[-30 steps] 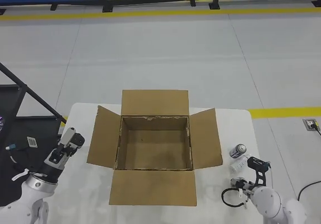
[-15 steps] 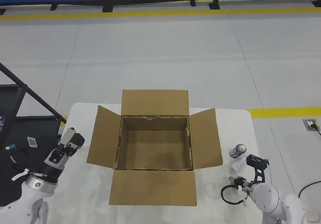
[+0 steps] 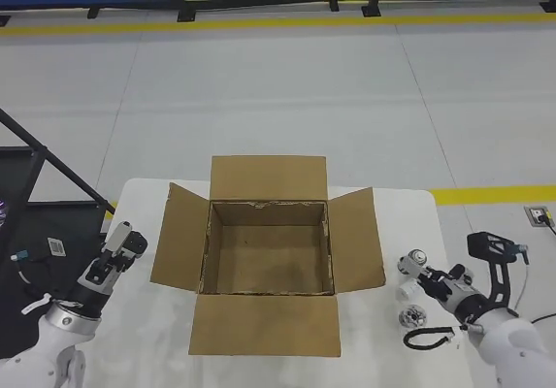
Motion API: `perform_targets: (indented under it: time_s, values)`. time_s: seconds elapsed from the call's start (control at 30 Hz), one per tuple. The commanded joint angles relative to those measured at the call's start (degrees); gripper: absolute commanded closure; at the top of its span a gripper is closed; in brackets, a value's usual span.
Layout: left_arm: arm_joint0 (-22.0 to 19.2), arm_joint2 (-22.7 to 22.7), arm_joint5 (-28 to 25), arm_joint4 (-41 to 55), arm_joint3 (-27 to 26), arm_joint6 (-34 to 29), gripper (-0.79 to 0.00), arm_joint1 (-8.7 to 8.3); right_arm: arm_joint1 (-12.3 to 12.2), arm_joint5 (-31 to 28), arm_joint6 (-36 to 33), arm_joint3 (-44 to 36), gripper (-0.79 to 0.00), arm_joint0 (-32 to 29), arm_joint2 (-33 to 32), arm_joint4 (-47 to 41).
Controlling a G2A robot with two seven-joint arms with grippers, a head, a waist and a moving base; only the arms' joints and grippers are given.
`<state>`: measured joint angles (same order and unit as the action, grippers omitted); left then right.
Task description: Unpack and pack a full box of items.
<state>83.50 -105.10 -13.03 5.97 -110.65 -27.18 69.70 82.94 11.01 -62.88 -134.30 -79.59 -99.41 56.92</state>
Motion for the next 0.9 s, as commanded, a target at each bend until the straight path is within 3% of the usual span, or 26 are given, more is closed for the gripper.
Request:
perform_targets:
  time_s: [0.0,0.23,0.33,0.53,0.87]
  values:
    - [0.4,0.09,-0.17,-0.04,-0.16,0.4,-0.785,-0.03,-0.3,-3.17,-2.37,0.51,-0.785,3.63,1.62,-3.91]
    - [2.66,0.12,-0.81,-0.54,-0.94,1.83,-0.785,-0.07,-0.94,-2.77,-12.34,19.75,-0.785,23.52,11.92,-1.57]
    - [3.8,-0.25,-0.79,-0.73,-1.31,2.71,-0.785,-0.08,-1.01,-1.28,-13.52,26.33,-0.785,28.62,14.83,1.15]
    - [3.8,-0.25,-0.79,-0.73,-1.31,2.71,-0.785,-0.08,-1.39,-2.76,-16.17,32.49,-0.785,32.65,16.73,0.89]
    - [3.8,-0.25,-0.79,-0.73,-1.31,2.71,-0.785,-0.08,-1.89,-3.24,-16.34,36.21,-0.785,33.46,19.0,0.03]
